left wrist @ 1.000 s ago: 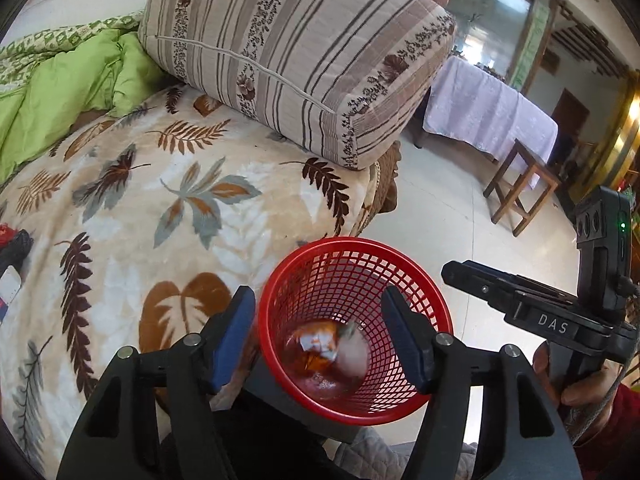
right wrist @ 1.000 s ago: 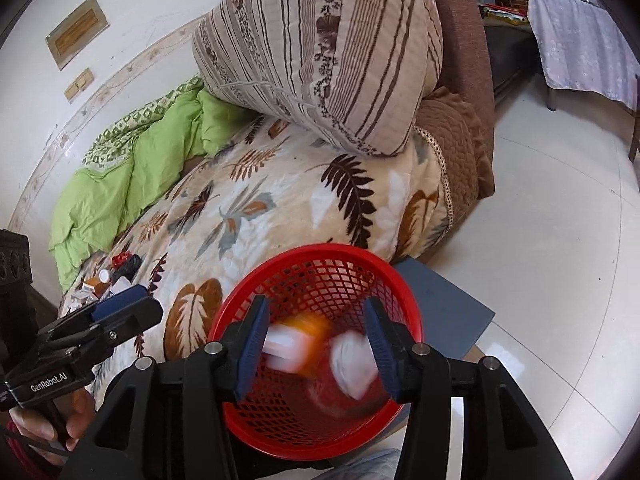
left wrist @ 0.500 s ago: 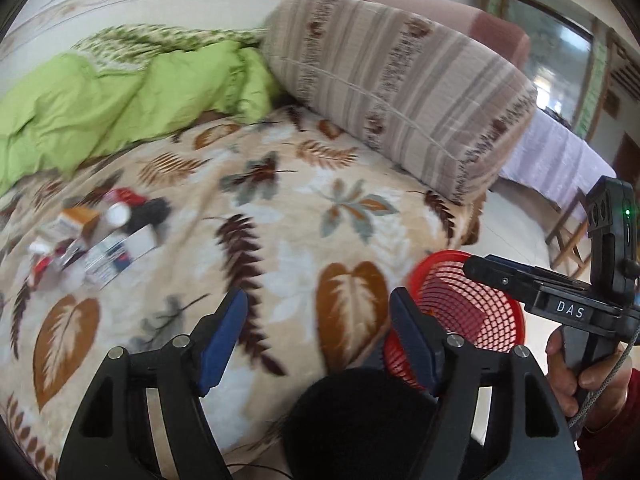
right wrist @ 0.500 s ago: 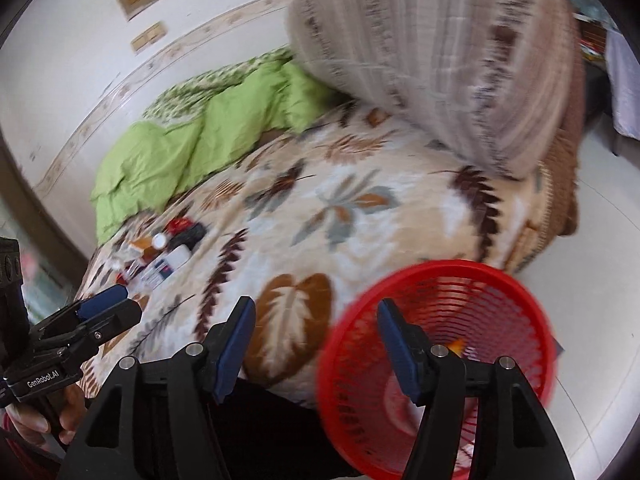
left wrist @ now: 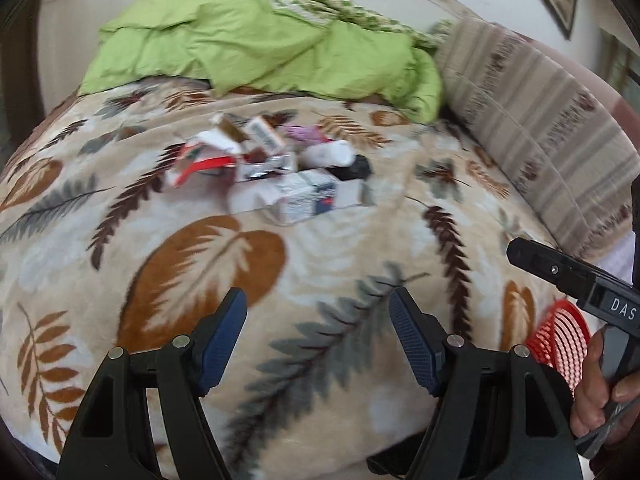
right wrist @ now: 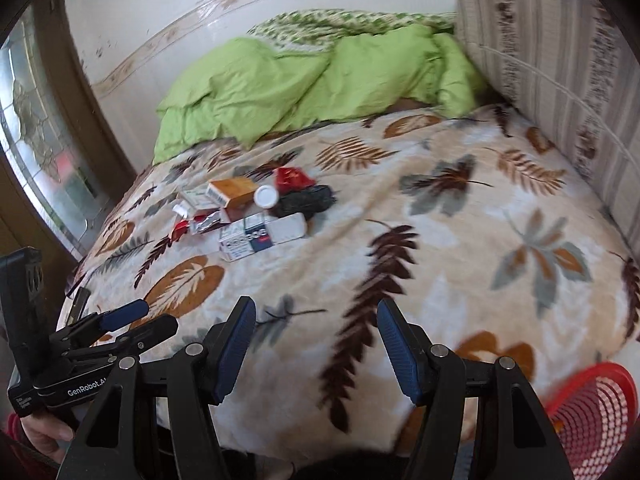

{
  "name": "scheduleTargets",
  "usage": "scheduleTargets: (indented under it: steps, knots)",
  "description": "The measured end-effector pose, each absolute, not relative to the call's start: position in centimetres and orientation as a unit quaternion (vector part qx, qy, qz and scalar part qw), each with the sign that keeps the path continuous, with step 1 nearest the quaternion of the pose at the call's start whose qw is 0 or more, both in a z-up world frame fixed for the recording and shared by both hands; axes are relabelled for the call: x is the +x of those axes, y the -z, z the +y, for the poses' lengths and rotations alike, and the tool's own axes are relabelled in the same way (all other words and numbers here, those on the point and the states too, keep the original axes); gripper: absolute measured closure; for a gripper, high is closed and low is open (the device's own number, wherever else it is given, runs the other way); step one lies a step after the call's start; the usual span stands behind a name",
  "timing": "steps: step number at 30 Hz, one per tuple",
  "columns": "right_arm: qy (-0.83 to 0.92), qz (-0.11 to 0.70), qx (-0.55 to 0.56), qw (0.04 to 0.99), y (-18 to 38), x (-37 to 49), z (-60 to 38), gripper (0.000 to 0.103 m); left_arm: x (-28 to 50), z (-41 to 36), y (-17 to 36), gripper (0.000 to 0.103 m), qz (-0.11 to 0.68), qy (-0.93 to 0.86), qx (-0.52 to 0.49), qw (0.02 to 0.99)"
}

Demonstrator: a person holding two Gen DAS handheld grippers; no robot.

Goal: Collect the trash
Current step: 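Return both tools to the bed and grasp the white dropper bottle with the right tool, then grasp the white medicine box with the left tool while the right tool holds the dropper bottle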

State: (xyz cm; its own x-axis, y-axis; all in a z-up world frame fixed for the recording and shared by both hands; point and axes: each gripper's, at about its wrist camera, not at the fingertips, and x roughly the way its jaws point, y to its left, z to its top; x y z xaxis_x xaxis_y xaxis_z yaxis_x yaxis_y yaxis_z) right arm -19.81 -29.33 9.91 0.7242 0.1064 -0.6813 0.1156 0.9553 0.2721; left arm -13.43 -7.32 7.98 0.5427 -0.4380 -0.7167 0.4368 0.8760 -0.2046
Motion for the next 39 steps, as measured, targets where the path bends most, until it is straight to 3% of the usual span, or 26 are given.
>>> scheduleTargets:
  steps: [13, 19, 22, 24, 25, 29, 39]
  knots:
    - [-0.007, 0.423, 0.243, 0.873, -7.6, -7.7, -27.0, 0.036, -8.3, -1.2, -5.8, 0.03, 0.403, 0.133, -0.063, 0.903]
    - [0.01, 0.392, 0.201, 0.898, -9.7, -3.2, -26.7, 0.036, -8.4, -1.4, -5.4, 0.03, 0.408, 0.14, -0.053, 0.901]
    - [0.004, 0.42, 0.172, 0.891, -9.1, 0.1, -25.8, 0.036, -8.1, -1.3, -5.3, 0.03, 0.412, 0.142, -0.057, 0.898]
    - [0.009, 0.441, 0.146, 0.885, -8.2, 1.9, -25.3, 0.042, -8.1, -1.2, -5.3, 0.03, 0.413, 0.142, -0.059, 0.898]
    - [0.008, 0.453, 0.134, 0.881, -7.7, 2.7, -25.2, 0.052, -8.1, -1.2, -5.3, 0.03, 0.412, 0.143, -0.059, 0.898]
    - [-0.011, 0.495, 0.129, 0.859, -5.6, 3.8, -25.2, 0.067, -8.0, -1.0, -5.2, 0.03, 0.412, 0.142, -0.057, 0.898]
    - [-0.025, 0.447, 0.169, 0.878, -6.6, -5.8, -26.3, 0.071, -8.1, -1.3, -5.2, 0.03, 0.413, 0.154, -0.057, 0.896]
